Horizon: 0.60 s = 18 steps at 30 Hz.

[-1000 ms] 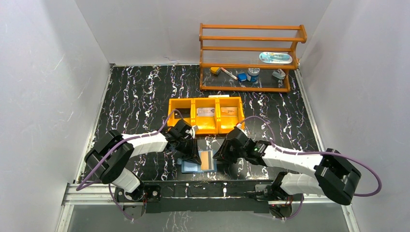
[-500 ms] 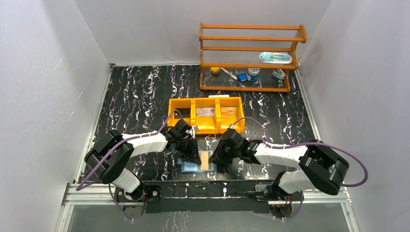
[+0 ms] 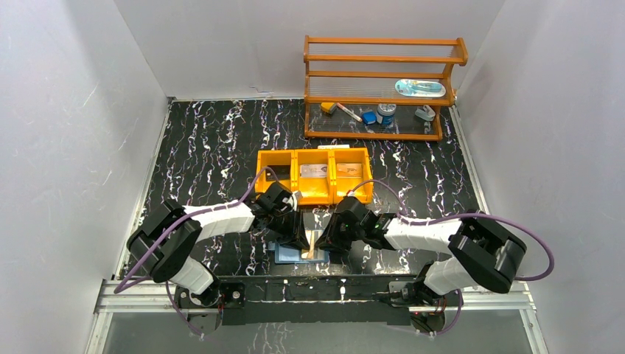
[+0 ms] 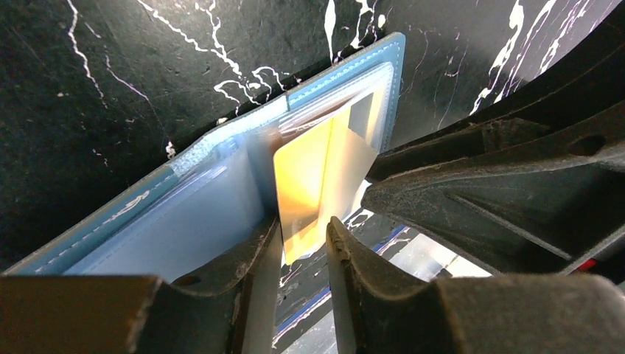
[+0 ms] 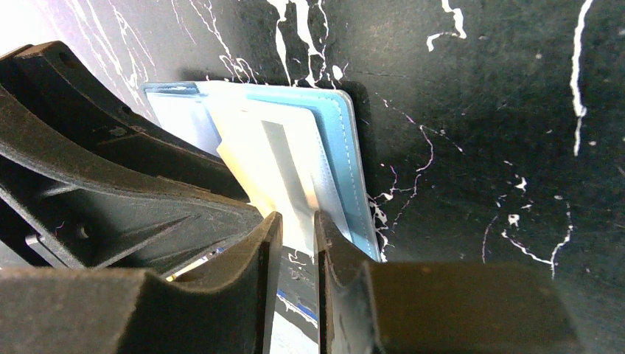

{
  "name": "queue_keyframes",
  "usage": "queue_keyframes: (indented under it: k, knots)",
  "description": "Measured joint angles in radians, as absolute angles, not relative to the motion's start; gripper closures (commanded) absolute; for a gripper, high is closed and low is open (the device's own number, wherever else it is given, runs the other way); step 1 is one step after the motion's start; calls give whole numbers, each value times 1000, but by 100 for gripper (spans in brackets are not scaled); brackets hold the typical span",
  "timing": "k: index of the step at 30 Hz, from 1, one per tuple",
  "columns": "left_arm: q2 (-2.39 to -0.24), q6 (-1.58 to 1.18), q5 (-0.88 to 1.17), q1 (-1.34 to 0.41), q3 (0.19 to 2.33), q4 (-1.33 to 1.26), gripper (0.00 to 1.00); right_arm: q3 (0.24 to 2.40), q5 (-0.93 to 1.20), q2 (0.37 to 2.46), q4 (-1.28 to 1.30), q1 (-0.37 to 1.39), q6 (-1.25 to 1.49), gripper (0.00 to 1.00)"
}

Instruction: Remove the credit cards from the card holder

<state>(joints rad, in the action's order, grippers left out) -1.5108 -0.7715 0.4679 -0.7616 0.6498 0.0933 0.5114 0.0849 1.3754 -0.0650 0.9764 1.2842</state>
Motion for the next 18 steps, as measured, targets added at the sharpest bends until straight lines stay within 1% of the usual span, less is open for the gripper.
queue_keyframes:
  k: [3, 6, 14, 18]
  knots:
    - [-1507, -789, 465, -762, 642, 82, 72, 506, 92, 1381, -82, 976, 1297, 70]
    - [-1494, -811, 463, -761, 621, 55, 76, 493, 96, 1380, -104, 976, 1311, 70]
    - [-1460, -836, 430, -761, 595, 53, 99, 487, 97, 1380, -115, 976, 1331, 70]
    - [-1435, -829, 422, -761, 595, 64, 100, 487, 97, 1381, -115, 976, 1332, 70]
